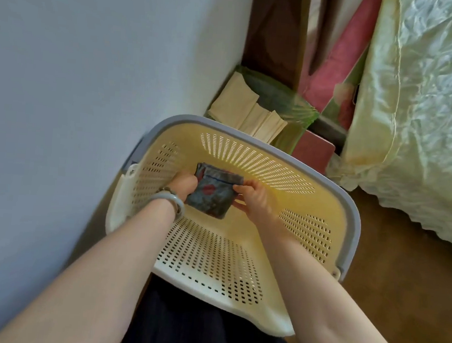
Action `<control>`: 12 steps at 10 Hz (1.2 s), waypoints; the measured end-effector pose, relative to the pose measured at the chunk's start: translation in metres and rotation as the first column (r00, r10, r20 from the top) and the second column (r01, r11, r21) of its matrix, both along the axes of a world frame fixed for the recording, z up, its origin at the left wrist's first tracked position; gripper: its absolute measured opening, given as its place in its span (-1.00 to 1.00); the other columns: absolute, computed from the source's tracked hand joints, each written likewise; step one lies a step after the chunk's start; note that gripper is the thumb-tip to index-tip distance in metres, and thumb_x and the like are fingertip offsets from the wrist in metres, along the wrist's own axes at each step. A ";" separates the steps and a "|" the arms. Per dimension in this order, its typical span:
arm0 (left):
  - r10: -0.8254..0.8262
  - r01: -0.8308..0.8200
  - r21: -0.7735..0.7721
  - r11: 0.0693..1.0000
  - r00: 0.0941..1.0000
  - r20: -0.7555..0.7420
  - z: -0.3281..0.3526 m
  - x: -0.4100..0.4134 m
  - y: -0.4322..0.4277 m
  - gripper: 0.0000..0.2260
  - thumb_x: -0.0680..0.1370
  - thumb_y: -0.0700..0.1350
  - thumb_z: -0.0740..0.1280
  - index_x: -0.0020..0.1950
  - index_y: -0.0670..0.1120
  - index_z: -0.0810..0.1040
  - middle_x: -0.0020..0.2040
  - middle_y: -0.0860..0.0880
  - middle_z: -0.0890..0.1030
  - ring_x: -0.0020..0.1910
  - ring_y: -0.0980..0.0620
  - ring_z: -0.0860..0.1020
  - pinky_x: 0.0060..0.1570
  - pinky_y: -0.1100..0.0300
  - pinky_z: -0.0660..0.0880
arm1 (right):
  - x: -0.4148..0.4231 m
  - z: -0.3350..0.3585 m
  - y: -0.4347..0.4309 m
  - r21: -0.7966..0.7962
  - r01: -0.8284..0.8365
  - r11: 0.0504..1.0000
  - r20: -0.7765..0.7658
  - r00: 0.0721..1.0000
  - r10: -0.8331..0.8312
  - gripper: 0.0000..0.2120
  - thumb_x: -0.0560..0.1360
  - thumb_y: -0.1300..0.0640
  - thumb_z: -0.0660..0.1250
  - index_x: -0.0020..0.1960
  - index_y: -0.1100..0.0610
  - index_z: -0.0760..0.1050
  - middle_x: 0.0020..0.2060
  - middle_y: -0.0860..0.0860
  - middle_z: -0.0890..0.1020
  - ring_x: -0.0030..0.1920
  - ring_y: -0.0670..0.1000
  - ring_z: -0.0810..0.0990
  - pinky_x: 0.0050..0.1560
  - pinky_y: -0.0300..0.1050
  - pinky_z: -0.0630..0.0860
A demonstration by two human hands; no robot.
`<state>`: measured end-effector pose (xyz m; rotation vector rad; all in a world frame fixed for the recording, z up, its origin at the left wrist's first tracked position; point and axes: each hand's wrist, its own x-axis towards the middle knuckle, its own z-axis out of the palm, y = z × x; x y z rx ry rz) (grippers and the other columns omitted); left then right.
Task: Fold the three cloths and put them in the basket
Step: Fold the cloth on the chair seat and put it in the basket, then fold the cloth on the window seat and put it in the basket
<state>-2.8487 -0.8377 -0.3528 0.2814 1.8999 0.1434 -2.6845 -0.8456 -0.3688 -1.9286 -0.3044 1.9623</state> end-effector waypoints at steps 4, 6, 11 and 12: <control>-0.049 0.056 0.021 0.998 0.967 -0.250 -0.047 0.011 -0.024 -0.70 0.56 -0.22 0.15 0.25 -0.06 0.49 0.13 -0.09 0.57 -0.04 -0.08 0.51 -0.05 0.12 0.46 | -0.017 -0.064 0.000 -0.054 -0.098 0.994 0.143 0.984 0.105 -0.64 0.47 0.36 0.31 0.24 0.30 0.33 0.18 0.24 0.49 0.12 0.17 0.58 -0.38 -0.24 0.57; -0.032 0.027 -0.022 0.999 0.972 -0.234 -0.042 0.012 -0.020 -0.59 0.59 -0.25 0.10 0.44 -0.11 0.30 0.37 -0.15 0.40 0.32 -0.18 0.39 0.27 0.04 0.36 | -0.004 -0.071 0.000 -0.101 -0.240 0.966 0.180 0.950 0.255 -0.70 0.51 0.30 0.30 0.23 0.27 0.42 0.10 0.21 0.57 0.05 0.11 0.60 -0.06 -0.07 0.59; -0.172 0.149 0.275 0.950 0.983 0.063 0.086 0.018 -0.020 -0.58 0.50 -0.32 0.29 0.34 -0.08 0.38 0.22 -0.04 0.49 0.20 -0.03 0.46 0.05 0.14 0.41 | 0.022 0.084 -0.006 0.184 -0.571 0.800 0.223 0.817 0.531 -0.57 0.42 0.25 0.42 0.27 0.16 0.44 0.08 0.08 0.60 0.03 0.03 0.59 0.01 -0.10 0.59; -0.258 0.190 0.438 0.879 0.961 0.103 0.129 0.023 -0.036 -0.54 0.47 -0.28 0.37 0.34 -0.06 0.37 0.15 0.05 0.48 0.22 0.01 0.46 0.13 0.13 0.43 | 0.028 0.132 -0.014 0.296 -0.604 0.740 0.228 0.797 0.560 -0.56 0.41 0.23 0.42 0.27 0.13 0.43 0.11 0.09 0.57 0.03 0.02 0.59 0.07 -0.06 0.58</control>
